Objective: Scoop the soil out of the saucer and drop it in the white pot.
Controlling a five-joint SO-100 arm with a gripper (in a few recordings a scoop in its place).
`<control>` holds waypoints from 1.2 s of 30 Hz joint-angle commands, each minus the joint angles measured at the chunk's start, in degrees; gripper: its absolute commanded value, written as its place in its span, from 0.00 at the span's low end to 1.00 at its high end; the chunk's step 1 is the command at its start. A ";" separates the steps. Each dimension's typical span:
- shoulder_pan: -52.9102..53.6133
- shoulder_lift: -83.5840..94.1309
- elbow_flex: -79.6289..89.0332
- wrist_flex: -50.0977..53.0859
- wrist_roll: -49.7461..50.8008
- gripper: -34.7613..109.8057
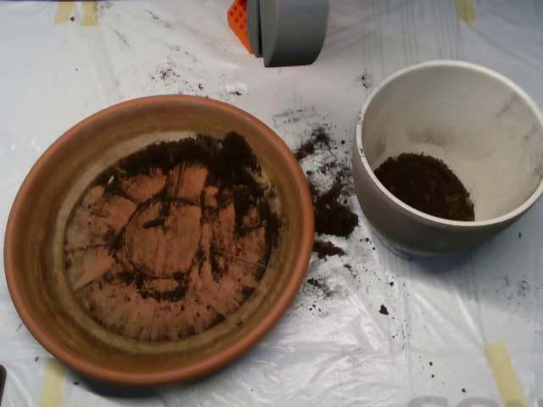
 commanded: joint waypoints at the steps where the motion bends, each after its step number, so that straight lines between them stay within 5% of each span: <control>1: 0.62 5.98 2.64 -1.58 0.44 0.32; 36: -16.17 19.69 40.69 -17.40 6.15 0.24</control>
